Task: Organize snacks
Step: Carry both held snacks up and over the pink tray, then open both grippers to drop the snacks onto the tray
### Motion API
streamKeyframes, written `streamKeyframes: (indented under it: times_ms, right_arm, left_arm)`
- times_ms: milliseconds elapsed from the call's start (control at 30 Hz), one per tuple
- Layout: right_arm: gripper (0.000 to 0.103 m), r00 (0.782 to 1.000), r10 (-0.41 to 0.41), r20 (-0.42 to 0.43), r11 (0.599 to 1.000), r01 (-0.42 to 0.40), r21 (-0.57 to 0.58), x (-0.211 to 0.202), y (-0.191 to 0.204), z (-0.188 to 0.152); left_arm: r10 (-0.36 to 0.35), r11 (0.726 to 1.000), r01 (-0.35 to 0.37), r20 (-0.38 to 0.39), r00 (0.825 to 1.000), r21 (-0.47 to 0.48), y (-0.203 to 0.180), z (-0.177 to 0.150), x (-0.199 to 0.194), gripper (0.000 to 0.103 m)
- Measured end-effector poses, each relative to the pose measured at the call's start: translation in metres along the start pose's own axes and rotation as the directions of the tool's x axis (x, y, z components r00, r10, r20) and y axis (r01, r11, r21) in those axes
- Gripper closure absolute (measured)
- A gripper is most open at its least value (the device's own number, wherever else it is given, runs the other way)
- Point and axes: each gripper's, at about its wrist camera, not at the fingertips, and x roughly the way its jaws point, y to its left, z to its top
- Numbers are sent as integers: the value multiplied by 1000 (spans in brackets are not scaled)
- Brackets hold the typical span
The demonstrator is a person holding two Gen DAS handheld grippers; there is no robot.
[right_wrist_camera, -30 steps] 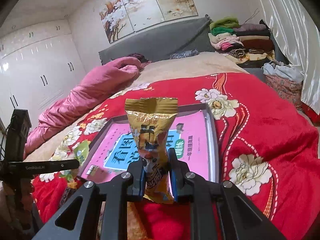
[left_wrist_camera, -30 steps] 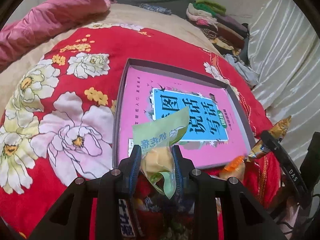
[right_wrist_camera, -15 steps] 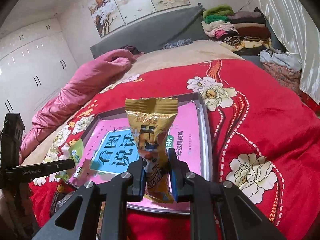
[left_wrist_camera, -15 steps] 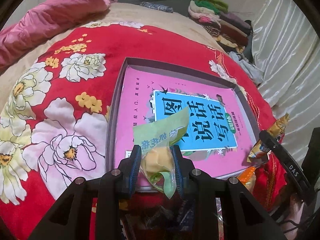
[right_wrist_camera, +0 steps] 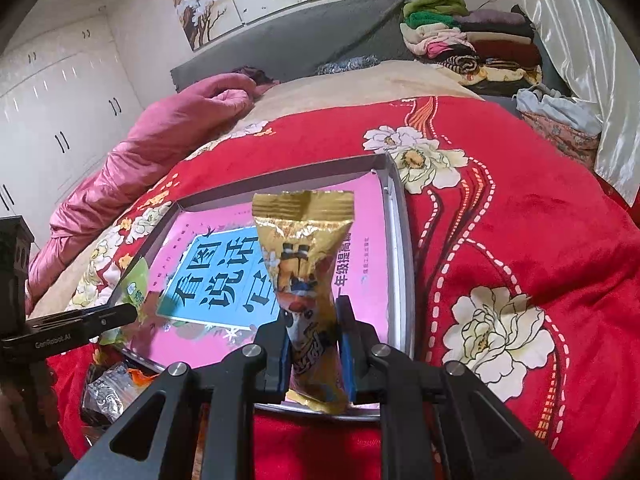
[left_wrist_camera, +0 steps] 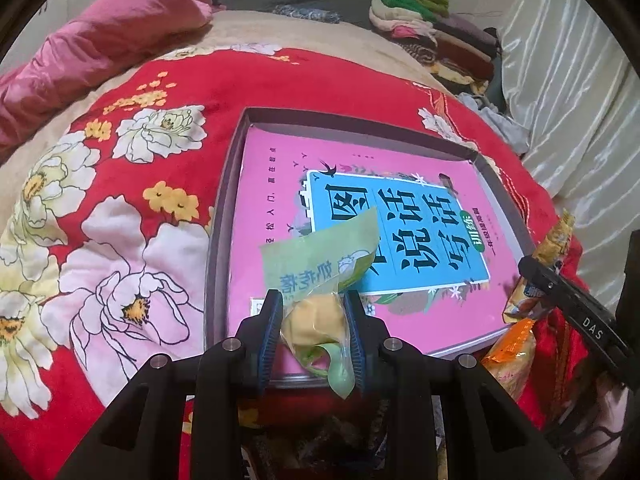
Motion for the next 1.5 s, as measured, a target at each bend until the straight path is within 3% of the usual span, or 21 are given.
streamKeyframes:
  times_ms: [867,1500]
  right_arm:
    - [82,998,-5,-57,1000,6,3,14,-2,1]
    - [59,1000,3,-20,999,-2,41,4,-7,4]
  left_arm:
    - [9,1000,-8,-21,1000,25,-14,5,10,70]
    - [-23,1000,22,-61,998,-20,-4,-2,10,58]
